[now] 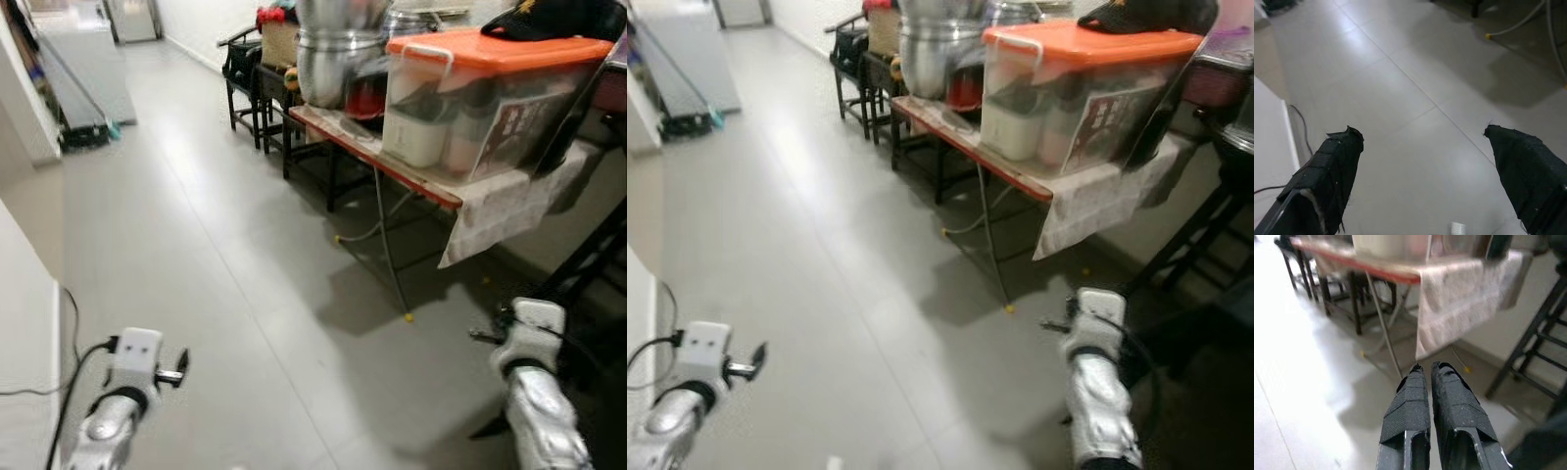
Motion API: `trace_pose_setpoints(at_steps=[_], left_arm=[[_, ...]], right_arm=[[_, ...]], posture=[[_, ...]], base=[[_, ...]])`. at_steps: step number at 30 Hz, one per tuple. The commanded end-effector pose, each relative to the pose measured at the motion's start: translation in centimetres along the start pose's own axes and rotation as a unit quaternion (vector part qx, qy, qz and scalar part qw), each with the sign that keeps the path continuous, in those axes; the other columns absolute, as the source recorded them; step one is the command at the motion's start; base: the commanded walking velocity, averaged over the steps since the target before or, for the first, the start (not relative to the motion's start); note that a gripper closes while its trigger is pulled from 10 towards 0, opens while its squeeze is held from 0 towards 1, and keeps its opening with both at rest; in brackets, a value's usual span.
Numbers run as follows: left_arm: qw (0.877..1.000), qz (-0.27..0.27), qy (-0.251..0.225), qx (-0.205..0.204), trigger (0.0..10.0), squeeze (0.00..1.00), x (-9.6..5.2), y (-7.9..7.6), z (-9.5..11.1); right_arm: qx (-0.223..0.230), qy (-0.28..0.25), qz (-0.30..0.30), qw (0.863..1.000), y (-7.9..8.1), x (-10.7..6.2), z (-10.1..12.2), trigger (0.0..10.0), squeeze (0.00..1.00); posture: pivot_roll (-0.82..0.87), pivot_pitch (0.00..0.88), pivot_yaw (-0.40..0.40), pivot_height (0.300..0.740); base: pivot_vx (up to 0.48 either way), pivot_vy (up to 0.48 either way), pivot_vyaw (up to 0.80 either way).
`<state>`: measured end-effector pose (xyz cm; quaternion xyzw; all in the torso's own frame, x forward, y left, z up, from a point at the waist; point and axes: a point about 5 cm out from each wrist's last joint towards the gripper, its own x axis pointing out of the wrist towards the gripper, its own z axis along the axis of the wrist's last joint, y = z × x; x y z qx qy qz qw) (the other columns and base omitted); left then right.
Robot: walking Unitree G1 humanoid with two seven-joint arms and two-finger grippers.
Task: Building children table
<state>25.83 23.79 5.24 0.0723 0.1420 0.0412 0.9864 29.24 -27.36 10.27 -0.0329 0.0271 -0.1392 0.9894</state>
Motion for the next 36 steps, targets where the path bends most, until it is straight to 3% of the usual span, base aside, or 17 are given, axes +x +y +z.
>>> trace_pose_setpoints(at_steps=[1,5,8,12,16,23,36], left_arm=[[1.000,0.008,-0.004,-0.005,10.0,0.00,0.0,0.4,0.0],[1.000,0.011,-0.013,-0.013,10.0,0.00,0.1,0.4,0.3],[1.000,0.006,-0.024,-0.015,10.0,0.00,0.3,0.0,0.6],[1.000,0.002,-0.026,-0.014,10.0,0.00,0.3,-0.3,0.6],[1.000,0.001,-0.026,-0.014,10.0,0.00,0.3,-0.3,0.6],[0.999,0.017,-0.022,-0.021,10.0,0.00,0.4,0.4,0.5],[0.999,0.026,-0.022,-0.021,10.0,0.00,0.4,0.8,0.3]], right_arm=[[0.007,-0.007,0.007,1.000,0.6,-0.1,0.2,10.0,0.00],[0.023,-0.029,0.031,0.999,2.2,-0.2,1.3,10.0,0.00],[0.030,-0.056,0.075,0.995,4.8,-0.7,2.6,10.0,0.00],[0.027,-0.060,0.092,0.994,6.0,-0.9,2.6,10.0,0.00],[0.026,-0.058,0.092,0.994,6.0,-0.9,2.4,10.0,0.00],[0.025,-0.052,0.079,0.995,5.1,-0.8,2.2,10.0,0.00],[0.024,-0.050,0.077,0.996,5.1,-0.9,2.3,10.0,0.00]], posture=[[0.16,0.000,-0.014,0.740],[0.16,0.000,-0.015,0.740],[0.16,0.000,-0.018,0.740],[0.16,0.000,-0.022,0.740],[0.16,0.000,-0.022,0.740],[0.16,0.000,-0.027,0.740],[0.17,0.000,-0.032,0.740]], base=[[0.000,0.000,0.00],[0.000,0.000,0.00],[0.092,0.000,0.00],[0.316,0.000,0.00],[0.334,0.000,0.00],[0.000,0.000,0.00],[0.000,0.000,0.00]])
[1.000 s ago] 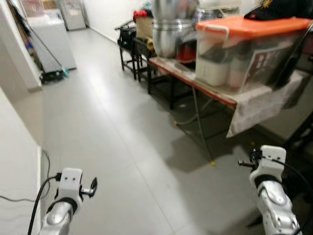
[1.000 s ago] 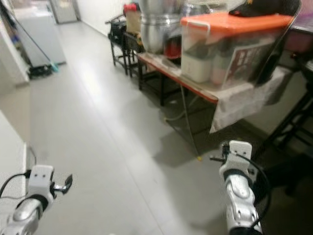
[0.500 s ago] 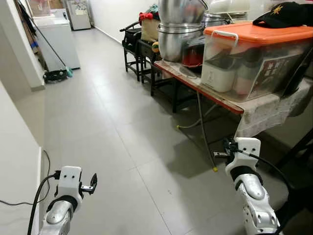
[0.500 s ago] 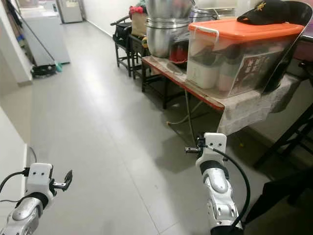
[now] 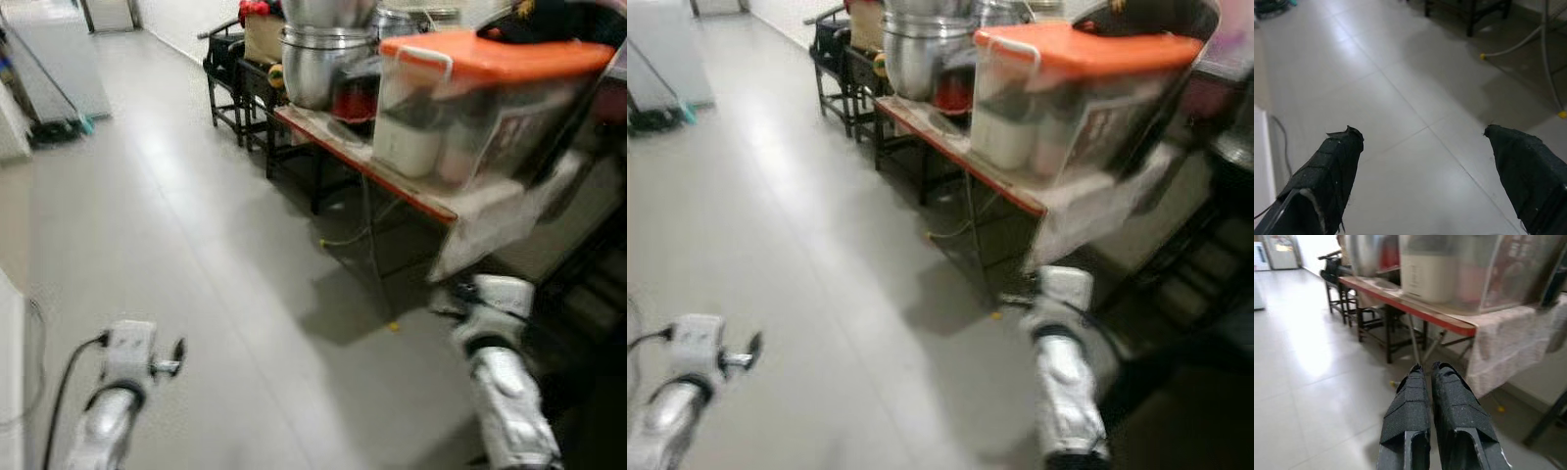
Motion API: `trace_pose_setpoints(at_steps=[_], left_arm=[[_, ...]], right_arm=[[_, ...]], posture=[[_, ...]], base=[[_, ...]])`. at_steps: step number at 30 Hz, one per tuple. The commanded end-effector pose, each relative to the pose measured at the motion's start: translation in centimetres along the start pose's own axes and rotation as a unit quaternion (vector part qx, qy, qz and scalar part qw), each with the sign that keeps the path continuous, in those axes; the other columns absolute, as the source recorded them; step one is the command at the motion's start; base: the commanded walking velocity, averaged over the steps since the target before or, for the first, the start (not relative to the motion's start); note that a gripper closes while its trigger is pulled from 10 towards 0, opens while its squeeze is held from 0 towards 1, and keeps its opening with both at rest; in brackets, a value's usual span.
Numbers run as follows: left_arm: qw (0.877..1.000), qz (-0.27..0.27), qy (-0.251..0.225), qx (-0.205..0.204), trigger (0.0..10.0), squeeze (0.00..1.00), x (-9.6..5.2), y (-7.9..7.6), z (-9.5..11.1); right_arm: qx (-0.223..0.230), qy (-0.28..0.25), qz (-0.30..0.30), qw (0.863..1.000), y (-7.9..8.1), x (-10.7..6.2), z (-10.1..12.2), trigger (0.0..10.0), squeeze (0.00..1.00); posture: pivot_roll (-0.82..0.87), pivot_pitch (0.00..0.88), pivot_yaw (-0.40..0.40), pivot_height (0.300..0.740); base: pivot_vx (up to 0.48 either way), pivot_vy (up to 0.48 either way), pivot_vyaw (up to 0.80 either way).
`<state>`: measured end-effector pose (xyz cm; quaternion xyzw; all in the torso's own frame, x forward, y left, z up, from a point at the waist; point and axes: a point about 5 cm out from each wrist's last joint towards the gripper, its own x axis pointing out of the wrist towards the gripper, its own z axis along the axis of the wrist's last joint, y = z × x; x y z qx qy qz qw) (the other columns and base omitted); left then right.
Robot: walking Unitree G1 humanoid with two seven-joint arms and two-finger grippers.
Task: Building children table
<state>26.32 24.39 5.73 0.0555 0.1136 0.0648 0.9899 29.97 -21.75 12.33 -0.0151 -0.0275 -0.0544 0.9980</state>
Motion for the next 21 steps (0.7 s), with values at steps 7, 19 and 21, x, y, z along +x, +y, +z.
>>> trace_pose_setpoints(at_steps=[7,19,21], left_arm=[[1.000,0.007,-0.001,-0.001,10.0,0.00,0.05,0.33,-0.07],[1.000,0.013,-0.021,0.003,10.0,0.00,0.37,0.52,0.65],[1.000,0.013,-0.024,0.004,10.0,0.00,0.38,0.55,0.74]], right_arm=[[0.005,0.013,-0.008,1.000,-0.45,-0.01,-0.34,10.0,0.00],[0.001,0.017,-0.010,1.000,-0.48,0.04,-0.45,10.0,0.00],[0.002,0.016,-0.008,1.000,-0.35,0.08,-0.42,10.0,0.00]], posture=[[0.17,0.000,-0.033,0.740],[0.16,0.000,-0.039,0.740],[0.16,0.000,-0.038,0.740]], base=[[0.000,0.000,0.00],[0.021,0.000,-0.32],[0.276,0.000,0.00]])
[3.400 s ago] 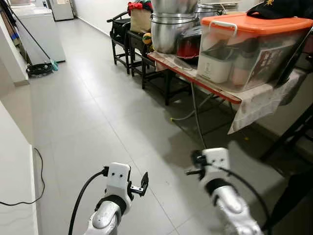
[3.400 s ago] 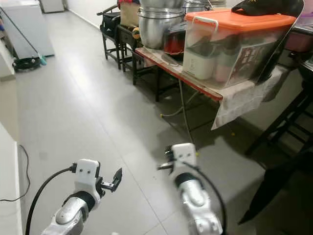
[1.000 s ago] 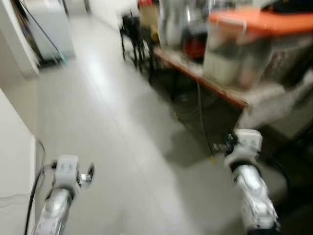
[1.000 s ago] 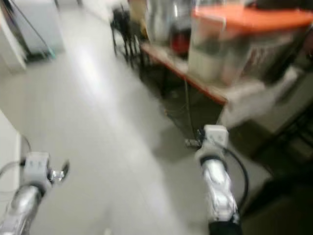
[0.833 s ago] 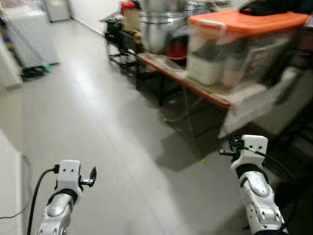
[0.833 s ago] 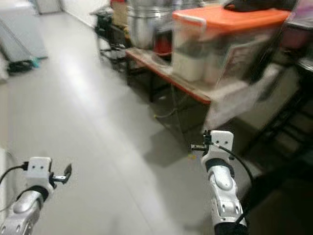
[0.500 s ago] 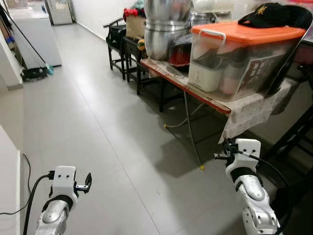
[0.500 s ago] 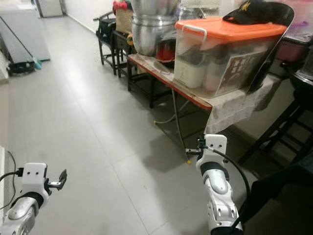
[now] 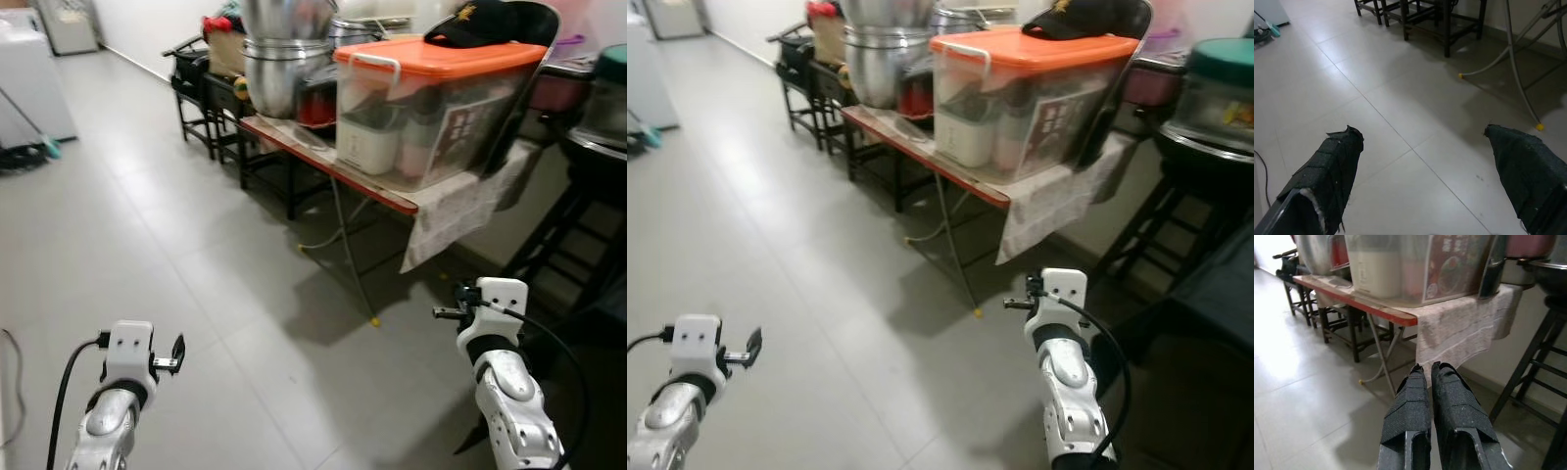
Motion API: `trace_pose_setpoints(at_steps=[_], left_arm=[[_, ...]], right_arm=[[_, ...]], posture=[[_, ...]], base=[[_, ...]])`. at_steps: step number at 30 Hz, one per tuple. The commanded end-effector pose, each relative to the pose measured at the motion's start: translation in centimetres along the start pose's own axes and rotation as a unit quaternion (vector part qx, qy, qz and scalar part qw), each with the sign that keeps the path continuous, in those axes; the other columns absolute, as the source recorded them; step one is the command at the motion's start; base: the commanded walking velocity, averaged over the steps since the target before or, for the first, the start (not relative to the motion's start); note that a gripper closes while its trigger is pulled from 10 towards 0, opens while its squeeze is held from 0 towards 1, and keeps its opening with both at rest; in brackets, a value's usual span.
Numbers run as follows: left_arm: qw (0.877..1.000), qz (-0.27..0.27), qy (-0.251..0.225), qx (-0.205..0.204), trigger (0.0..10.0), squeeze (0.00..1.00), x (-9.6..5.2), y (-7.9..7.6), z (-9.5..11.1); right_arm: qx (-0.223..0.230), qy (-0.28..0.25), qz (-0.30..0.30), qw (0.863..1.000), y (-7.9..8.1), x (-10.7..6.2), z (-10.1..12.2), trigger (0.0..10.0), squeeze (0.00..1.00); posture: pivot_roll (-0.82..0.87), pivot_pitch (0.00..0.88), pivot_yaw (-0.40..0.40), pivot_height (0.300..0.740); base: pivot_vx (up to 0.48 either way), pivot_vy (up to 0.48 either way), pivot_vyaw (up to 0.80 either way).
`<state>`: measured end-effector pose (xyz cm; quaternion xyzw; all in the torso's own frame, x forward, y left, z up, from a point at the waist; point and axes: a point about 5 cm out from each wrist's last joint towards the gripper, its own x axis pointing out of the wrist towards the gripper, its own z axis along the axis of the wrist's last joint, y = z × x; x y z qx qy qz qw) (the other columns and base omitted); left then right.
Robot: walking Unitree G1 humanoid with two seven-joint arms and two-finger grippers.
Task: Building children table
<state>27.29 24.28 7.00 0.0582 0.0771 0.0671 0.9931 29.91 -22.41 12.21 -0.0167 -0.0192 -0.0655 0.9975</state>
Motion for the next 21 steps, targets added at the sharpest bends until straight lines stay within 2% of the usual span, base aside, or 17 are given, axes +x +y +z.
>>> trace_pose_setpoints(at_steps=[1,5,21], left_arm=[[1.000,0.009,0.012,0.004,10.0,0.00,-0.31,0.63,-0.69],[1.000,0.006,0.014,0.000,10.0,0.00,-0.34,0.53,-0.75],[1.000,0.009,0.018,-0.012,10.0,0.00,-0.30,0.66,-0.89]], right_arm=[[0.005,0.008,0.003,1.000,0.34,0.09,-0.28,10.0,0.00],[0.005,0.007,0.003,1.000,0.43,0.15,-0.20,10.0,0.00],[0.002,0.006,0.002,1.000,0.45,0.19,-0.23,10.0,0.00]], posture=[[0.16,0.000,-0.038,0.740],[0.17,0.000,-0.037,0.740],[0.16,0.000,-0.032,0.740]], base=[[0.292,0.000,0.00],[0.298,0.000,0.00],[0.000,0.000,0.00]])
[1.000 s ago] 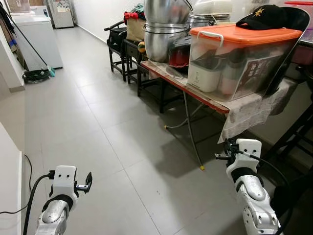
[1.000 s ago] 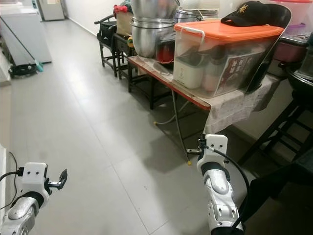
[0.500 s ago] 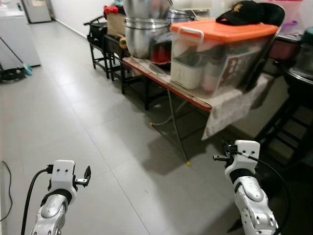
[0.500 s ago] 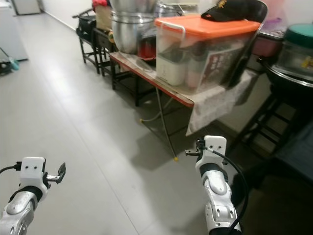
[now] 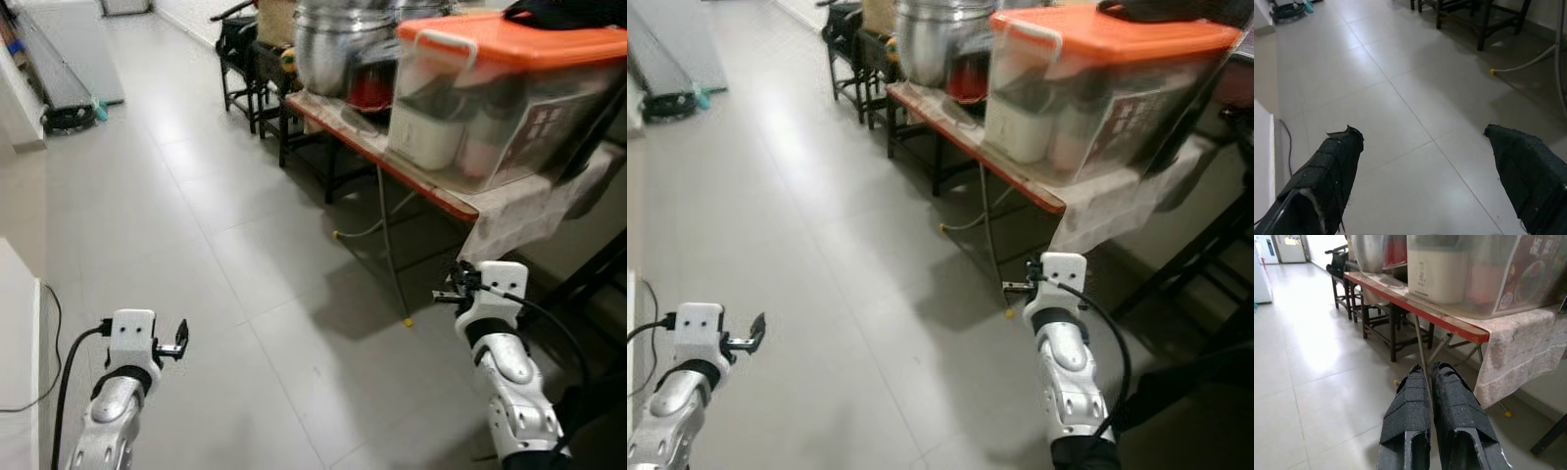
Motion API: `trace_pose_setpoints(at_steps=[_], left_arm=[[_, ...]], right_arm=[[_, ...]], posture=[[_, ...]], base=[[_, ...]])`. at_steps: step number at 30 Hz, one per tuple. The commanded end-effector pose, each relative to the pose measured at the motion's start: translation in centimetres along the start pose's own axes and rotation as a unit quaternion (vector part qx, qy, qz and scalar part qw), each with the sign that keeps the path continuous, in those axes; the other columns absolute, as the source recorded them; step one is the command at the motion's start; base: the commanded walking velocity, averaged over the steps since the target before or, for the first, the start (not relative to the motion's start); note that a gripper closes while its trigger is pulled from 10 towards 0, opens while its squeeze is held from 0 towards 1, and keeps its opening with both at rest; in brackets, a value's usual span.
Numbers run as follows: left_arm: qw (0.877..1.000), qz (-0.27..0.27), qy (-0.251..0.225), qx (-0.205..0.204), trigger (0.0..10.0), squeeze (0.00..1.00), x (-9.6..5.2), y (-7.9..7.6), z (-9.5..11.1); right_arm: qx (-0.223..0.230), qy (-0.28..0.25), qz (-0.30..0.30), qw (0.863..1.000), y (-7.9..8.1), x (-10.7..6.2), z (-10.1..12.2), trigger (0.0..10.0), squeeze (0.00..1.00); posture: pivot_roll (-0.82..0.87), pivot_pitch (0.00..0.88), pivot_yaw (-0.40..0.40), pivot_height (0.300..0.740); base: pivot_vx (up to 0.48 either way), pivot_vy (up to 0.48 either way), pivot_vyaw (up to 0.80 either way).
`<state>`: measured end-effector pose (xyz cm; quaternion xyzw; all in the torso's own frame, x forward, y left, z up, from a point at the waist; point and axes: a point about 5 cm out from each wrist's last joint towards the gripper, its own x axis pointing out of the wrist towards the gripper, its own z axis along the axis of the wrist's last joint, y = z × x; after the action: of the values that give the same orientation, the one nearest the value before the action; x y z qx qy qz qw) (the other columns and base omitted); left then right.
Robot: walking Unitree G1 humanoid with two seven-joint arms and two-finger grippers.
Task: Building children table
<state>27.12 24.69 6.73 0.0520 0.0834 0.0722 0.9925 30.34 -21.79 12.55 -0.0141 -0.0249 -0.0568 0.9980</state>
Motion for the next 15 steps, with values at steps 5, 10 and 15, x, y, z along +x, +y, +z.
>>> trace_pose_setpoints(at_steps=[5,10,15], left_arm=[[1.000,0.006,0.009,-0.008,10.0,0.00,-0.25,0.33,-0.51],[1.000,0.011,0.001,-0.014,10.0,0.00,-0.21,0.50,-0.13],[1.000,0.013,-0.009,-0.012,10.0,0.00,0.02,0.58,0.31]], right_arm=[[0.000,0.011,-0.006,1.000,-0.19,-0.19,-0.59,10.0,0.00],[0.003,0.018,-0.011,1.000,-0.37,-0.24,-0.85,10.0,0.00],[0.006,0.021,-0.007,1.000,-0.16,-0.24,-0.92,10.0,0.00]], posture=[[0.16,0.000,-0.034,0.740],[0.16,0.000,-0.033,0.740],[0.16,0.000,-0.031,0.740]], base=[[0.000,0.000,0.00],[0.000,0.000,-0.32],[0.000,0.000,-0.80]])
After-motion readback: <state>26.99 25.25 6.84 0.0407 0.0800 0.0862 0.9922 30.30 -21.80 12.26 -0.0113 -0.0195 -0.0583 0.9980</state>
